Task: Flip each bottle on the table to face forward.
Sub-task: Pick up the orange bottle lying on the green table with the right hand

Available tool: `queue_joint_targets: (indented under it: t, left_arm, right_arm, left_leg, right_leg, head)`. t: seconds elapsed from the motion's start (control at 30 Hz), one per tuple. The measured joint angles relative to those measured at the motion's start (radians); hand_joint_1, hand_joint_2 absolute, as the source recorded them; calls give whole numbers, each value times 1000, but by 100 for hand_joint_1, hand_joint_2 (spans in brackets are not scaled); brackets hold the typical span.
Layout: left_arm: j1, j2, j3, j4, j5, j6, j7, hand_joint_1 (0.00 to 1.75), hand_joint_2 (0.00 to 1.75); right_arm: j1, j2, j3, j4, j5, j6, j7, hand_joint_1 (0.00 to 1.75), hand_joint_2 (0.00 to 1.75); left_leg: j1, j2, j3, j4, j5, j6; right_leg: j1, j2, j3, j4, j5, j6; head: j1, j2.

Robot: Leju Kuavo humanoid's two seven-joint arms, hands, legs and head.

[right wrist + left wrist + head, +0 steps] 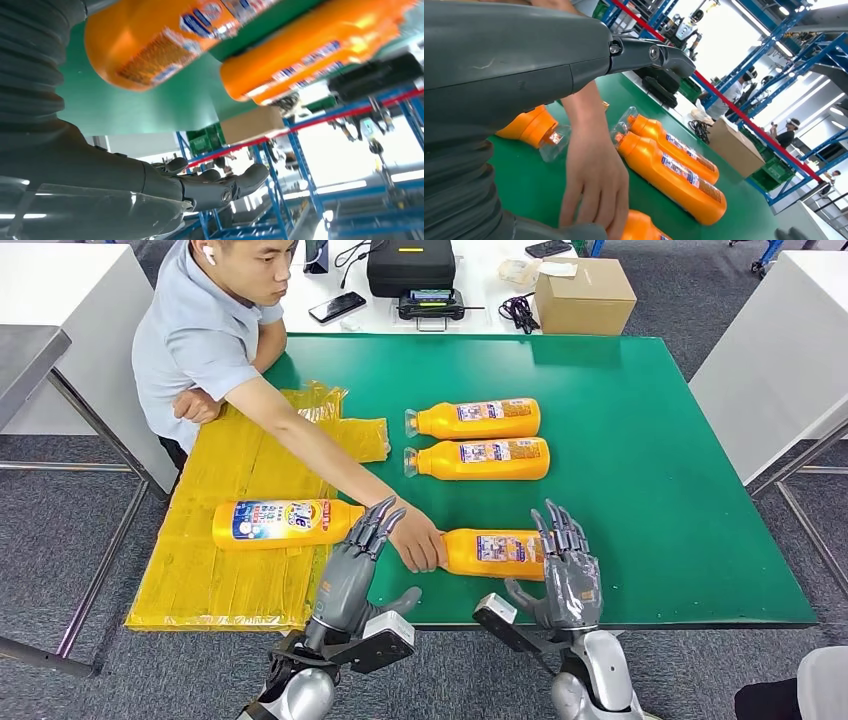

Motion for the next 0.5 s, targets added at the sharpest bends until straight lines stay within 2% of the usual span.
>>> queue_joint_targets:
  t: [0.33, 0.5]
  left_arm:
    - [10, 0, -4, -18, -20, -7, 20, 0, 175]
    - [15, 0, -4, -23, -30, -10, 27, 0, 175]
  right_arm:
    - [-55, -61, 18, 54, 21, 174, 116, 0, 175]
    - [-65, -75, 20, 72, -4, 235, 138, 0, 175]
  left_leg:
    - [0, 0, 0, 0, 0, 0]
    - [0, 0, 0, 0, 0, 0]
  right_leg:
    - [0, 0, 0, 0, 0, 0]
    - [0, 0, 0, 0, 0, 0]
  head:
    - [0, 0]
    - [0, 0]
